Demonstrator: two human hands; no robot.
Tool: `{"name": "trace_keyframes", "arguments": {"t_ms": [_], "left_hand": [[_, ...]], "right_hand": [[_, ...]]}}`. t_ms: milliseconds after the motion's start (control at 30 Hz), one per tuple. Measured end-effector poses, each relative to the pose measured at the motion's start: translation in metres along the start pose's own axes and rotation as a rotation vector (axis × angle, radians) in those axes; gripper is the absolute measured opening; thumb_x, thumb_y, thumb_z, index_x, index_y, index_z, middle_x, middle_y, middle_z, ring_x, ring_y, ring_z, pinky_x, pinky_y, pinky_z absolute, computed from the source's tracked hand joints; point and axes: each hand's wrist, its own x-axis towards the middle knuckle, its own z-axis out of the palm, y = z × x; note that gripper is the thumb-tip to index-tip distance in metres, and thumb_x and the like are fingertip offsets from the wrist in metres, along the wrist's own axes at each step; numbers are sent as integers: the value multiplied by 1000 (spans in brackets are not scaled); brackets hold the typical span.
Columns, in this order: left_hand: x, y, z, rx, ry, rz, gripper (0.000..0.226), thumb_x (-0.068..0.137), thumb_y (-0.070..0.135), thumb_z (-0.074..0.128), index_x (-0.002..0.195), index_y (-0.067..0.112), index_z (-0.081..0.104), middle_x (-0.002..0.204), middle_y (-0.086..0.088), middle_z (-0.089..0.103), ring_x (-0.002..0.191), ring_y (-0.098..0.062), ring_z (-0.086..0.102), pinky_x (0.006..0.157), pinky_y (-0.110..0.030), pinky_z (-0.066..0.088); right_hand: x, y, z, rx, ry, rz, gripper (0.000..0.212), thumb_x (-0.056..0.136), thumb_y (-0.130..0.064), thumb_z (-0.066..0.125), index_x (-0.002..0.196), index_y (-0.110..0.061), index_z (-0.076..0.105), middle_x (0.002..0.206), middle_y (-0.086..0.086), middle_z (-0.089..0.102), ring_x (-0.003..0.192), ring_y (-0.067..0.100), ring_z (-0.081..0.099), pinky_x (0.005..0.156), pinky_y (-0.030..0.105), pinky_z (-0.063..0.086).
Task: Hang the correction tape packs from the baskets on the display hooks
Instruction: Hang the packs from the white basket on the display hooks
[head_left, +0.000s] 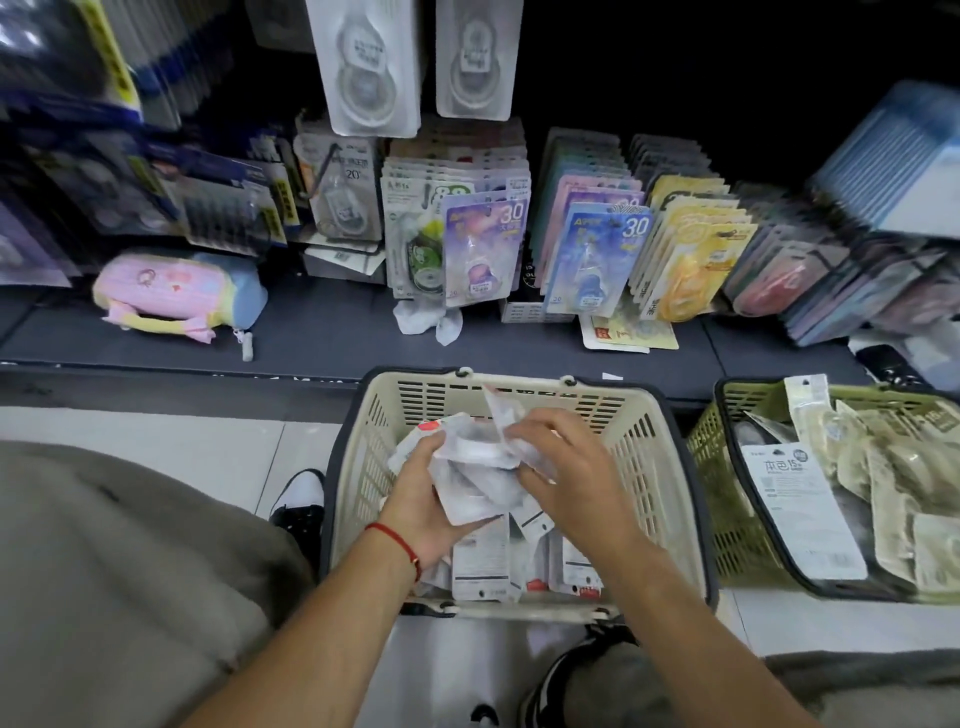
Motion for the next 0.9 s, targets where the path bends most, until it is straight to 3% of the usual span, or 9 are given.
{"name": "trace_keyframes", "arguments": {"t_ms": [100, 267, 367, 467, 600, 700, 800, 900], "left_hand": [[-1, 12, -3, -6, -133, 31, 56, 105, 48, 52, 141, 7, 65, 137, -24, 65, 116, -38, 67, 96, -55, 57], [-4, 18, -3, 84, -48, 140, 64, 90, 3, 65, 152, 7, 49, 141, -28, 62, 117, -43, 65, 81, -51, 61], [-1, 16, -8, 112, 10, 239, 65, 90, -9, 64, 147, 18, 47, 140, -25, 64, 123, -46, 64, 86, -56, 59], [-2, 13, -7, 163, 26, 291, 73, 77, -7, 72, 141, 22, 49, 133, -21, 69, 119, -44, 68, 98, -64, 55], [-5, 11, -4, 228, -49, 355, 79, 72, -1, 76, 140, 29, 50, 132, -15, 72, 119, -40, 70, 98, -58, 58], [-9, 12, -1, 262, -103, 390, 86, 67, 2, 83, 141, 33, 50, 134, -14, 71, 121, -38, 69, 97, -53, 58], [-13, 13, 3, 278, -147, 403, 88, 63, 4, 86, 138, 36, 53, 133, -14, 71, 121, -38, 70, 91, -49, 61], [-16, 14, 7, 348, -187, 424, 87, 71, -2, 83, 142, 36, 50, 134, -13, 71, 122, -36, 69, 89, -46, 62]], "right_hand": [[-5, -7, 7, -14, -34, -64, 45, 72, 14, 83, 111, -8, 76, 121, 10, 68, 110, 31, 67, 91, 40, 57], [-1, -8, 1, 71, -106, -115, 44, 76, 10, 74, 115, -10, 75, 128, 4, 67, 124, 21, 60, 108, 32, 48], [-1, -21, 1, 248, -97, 95, 43, 86, -7, 68, 128, -20, 69, 126, -13, 63, 122, 4, 56, 107, 15, 41], [6, -27, 4, 389, -12, 321, 39, 96, -18, 75, 131, -34, 64, 119, -25, 58, 112, 6, 60, 95, 15, 48], [13, -20, 0, 505, 0, 538, 74, 80, -32, 91, 137, -54, 48, 130, -28, 43, 116, -2, 53, 86, 12, 52], [17, -15, -5, 676, -33, 747, 96, 65, -49, 96, 146, -49, 42, 140, -19, 48, 123, 0, 57, 92, 27, 59], [19, -8, -8, 1000, -80, 817, 89, 64, -37, 99, 142, -32, 55, 131, -4, 72, 118, 15, 72, 87, 32, 62], [21, -7, -14, 1130, -96, 809, 88, 61, -29, 101, 138, -31, 58, 130, 1, 74, 117, 23, 73, 85, 36, 63]]}}
